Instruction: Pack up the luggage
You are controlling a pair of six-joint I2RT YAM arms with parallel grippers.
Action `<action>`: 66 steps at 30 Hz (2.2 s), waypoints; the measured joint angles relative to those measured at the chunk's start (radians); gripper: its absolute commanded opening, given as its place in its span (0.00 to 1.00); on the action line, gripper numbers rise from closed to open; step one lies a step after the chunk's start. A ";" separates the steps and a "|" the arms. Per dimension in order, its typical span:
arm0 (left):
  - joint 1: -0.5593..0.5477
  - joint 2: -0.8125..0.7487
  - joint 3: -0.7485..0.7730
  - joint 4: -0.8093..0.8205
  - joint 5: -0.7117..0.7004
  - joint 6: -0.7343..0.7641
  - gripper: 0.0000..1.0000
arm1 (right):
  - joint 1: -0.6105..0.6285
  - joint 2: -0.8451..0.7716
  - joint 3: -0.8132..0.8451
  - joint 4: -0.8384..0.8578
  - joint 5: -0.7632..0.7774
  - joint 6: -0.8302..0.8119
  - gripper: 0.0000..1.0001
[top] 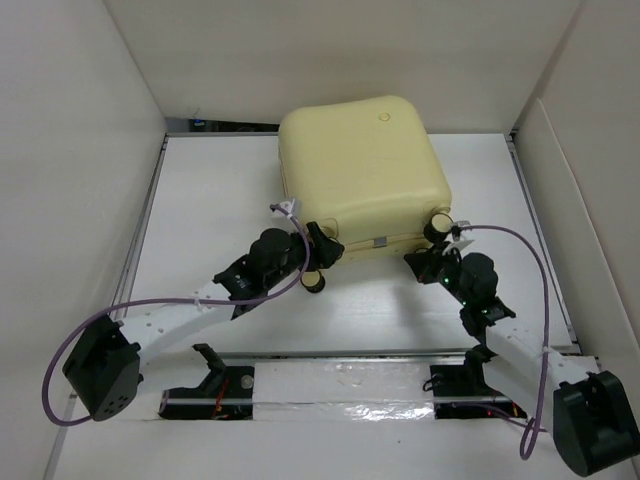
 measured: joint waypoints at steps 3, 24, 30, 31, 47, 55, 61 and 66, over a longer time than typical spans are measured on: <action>-0.029 0.024 0.001 0.039 0.026 -0.038 0.00 | 0.085 -0.006 -0.014 -0.016 0.041 0.005 0.00; 0.011 -0.105 -0.045 -0.018 0.016 -0.062 0.00 | -0.313 0.158 0.006 0.142 -0.282 -0.160 0.53; 0.012 -0.106 -0.060 0.011 0.021 -0.072 0.00 | -0.314 0.212 0.011 0.188 -0.350 -0.193 0.45; 0.012 -0.106 -0.060 0.013 0.022 -0.074 0.00 | -0.311 0.218 0.013 0.192 -0.351 -0.199 0.45; 0.012 -0.112 -0.073 0.028 0.027 -0.098 0.00 | -0.147 0.362 0.032 0.382 -0.054 -0.195 0.41; 0.012 -0.142 -0.074 0.000 0.013 -0.097 0.00 | -0.114 0.362 0.045 0.351 0.044 -0.162 0.55; 0.011 -0.187 -0.074 -0.035 0.003 -0.091 0.00 | -0.115 0.363 0.044 0.363 0.095 -0.150 0.37; 0.011 -0.203 -0.076 -0.046 -0.002 -0.085 0.00 | -0.130 0.430 0.073 0.425 0.103 -0.147 0.29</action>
